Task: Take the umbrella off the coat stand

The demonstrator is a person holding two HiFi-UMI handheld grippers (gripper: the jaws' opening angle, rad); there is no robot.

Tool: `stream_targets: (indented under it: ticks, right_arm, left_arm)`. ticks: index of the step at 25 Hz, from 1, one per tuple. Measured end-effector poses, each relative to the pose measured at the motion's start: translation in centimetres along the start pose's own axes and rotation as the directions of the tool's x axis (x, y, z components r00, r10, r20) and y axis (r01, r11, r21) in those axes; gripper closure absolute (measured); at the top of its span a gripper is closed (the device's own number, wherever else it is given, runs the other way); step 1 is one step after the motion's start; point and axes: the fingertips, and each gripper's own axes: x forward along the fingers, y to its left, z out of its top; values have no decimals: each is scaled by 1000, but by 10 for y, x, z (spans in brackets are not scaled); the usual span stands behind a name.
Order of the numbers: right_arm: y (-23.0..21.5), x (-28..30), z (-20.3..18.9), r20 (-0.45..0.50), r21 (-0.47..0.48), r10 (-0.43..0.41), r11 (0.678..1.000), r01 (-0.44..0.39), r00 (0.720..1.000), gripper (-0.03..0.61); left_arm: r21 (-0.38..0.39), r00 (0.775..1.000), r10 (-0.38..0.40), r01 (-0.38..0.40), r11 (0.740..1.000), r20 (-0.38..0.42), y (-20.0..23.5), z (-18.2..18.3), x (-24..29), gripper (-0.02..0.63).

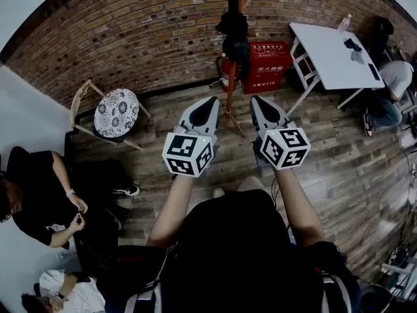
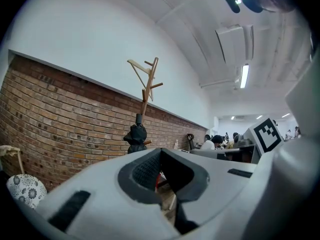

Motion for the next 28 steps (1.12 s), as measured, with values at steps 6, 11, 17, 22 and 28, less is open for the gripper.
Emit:
stream_targets:
  ticks: [6,11,17,22,28]
  right_arm:
    - [4,5,-5,-12,1,-16,1000,16,1000,551]
    - [8,9,2,6,-11,4,1000,-4,1000,550]
    - [-2,15,2,4,7,-10,1000,10,1000,550]
    - [-6,26,3,11,17,-22,1000,21,1000,551]
    - [-15,40,10,26,23,-31,999,30,999,550]
  left_arm:
    - [-24,1000,-2,2,1000,-10,6,-5,-5,595]
    - [-39,1000,-14,14,999,-16,11,-4,2,595]
    - [-47,999,-21,19,999,-28,15,-7,10,597]
    - [-57,999,-2,0,998,-37,27,-9,13,595]
    - [-61,999,15,-18,998,-47,40,-9,22,597]
